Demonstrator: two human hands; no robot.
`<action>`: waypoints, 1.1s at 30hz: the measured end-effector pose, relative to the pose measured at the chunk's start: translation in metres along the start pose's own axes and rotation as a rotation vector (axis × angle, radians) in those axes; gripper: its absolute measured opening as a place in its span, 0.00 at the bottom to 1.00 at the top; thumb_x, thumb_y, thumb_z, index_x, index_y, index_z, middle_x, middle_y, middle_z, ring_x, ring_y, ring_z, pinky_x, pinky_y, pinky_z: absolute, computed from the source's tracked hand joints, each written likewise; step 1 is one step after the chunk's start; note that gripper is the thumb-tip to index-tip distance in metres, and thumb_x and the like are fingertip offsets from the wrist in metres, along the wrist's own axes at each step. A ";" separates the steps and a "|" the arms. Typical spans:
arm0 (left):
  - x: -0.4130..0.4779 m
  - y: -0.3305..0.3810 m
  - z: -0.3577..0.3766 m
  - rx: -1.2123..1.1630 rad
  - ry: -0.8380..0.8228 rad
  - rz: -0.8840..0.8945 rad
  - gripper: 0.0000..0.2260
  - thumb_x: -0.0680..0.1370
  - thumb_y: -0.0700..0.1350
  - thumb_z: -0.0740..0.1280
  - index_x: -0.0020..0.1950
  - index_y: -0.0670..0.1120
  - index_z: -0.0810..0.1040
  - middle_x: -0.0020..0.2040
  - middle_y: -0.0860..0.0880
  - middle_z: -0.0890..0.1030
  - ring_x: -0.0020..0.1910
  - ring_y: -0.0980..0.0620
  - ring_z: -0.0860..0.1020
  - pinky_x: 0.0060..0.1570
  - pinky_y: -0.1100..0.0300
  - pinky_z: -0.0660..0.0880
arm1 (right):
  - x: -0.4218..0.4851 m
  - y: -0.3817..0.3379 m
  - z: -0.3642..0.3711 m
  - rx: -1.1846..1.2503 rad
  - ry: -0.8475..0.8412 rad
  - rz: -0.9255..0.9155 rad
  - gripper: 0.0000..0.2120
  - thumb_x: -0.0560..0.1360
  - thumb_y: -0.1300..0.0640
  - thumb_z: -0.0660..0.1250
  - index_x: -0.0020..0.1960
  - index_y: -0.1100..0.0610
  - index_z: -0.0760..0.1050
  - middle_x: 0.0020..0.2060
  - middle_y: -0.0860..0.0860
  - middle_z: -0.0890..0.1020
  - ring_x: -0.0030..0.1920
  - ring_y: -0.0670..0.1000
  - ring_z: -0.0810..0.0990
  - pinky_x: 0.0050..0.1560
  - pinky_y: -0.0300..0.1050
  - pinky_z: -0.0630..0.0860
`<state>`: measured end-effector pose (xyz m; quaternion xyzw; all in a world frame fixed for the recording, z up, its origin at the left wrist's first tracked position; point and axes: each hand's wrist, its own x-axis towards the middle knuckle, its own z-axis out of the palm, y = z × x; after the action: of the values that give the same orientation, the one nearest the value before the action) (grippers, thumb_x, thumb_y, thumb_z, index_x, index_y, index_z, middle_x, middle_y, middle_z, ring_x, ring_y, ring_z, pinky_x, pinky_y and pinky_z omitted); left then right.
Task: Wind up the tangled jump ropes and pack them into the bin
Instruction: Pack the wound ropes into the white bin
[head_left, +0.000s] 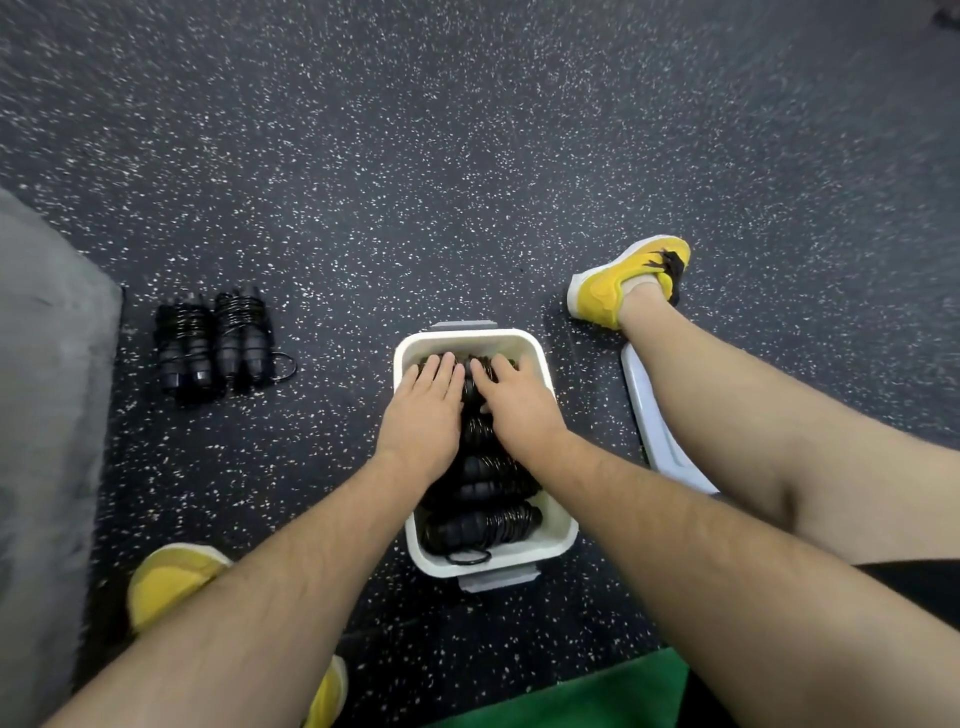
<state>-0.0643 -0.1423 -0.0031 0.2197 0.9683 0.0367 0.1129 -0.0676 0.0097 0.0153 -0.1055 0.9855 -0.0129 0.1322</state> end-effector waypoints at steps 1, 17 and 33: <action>0.001 0.000 0.001 0.015 -0.015 -0.008 0.25 0.86 0.46 0.47 0.83 0.43 0.47 0.84 0.45 0.49 0.82 0.47 0.47 0.79 0.51 0.39 | 0.002 -0.001 0.000 -0.026 -0.015 -0.002 0.28 0.78 0.65 0.60 0.77 0.61 0.61 0.66 0.60 0.72 0.61 0.65 0.70 0.52 0.55 0.74; -0.004 -0.025 -0.034 -0.086 0.086 -0.008 0.25 0.86 0.50 0.49 0.83 0.45 0.54 0.83 0.49 0.55 0.81 0.51 0.55 0.79 0.52 0.50 | -0.011 -0.027 -0.047 -0.337 0.038 -0.097 0.22 0.75 0.47 0.61 0.66 0.58 0.70 0.57 0.54 0.78 0.55 0.58 0.75 0.51 0.52 0.73; -0.024 -0.188 -0.005 -0.105 -0.070 -0.616 0.27 0.86 0.55 0.49 0.83 0.51 0.46 0.83 0.42 0.44 0.82 0.43 0.49 0.79 0.48 0.50 | 0.123 -0.178 -0.011 -0.048 -0.062 -0.400 0.27 0.82 0.51 0.53 0.80 0.51 0.54 0.75 0.52 0.66 0.71 0.59 0.66 0.67 0.56 0.67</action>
<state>-0.1226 -0.3217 -0.0162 -0.0892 0.9816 0.0432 0.1629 -0.1498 -0.1907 0.0037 -0.3026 0.9404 -0.0121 0.1549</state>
